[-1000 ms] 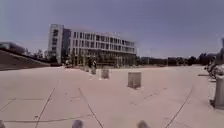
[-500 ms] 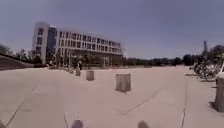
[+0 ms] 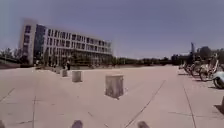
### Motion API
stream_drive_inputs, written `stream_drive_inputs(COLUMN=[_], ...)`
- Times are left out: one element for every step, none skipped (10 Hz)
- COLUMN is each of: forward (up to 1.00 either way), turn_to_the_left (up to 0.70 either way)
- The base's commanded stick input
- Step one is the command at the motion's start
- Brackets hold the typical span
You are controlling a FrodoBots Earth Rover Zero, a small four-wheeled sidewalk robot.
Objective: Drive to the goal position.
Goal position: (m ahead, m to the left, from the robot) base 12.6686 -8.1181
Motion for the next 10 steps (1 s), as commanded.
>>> stream_drive_inputs(forward=[0.85, 0.85, 0.85, 0.85, 0.85, 0.85, 0.85, 0.85, 0.85, 0.85], turn_to_the_left=[-0.2, -0.02, -0.1, -0.34, -0.34, -0.34, -0.34, -0.34, -0.34, -0.34])
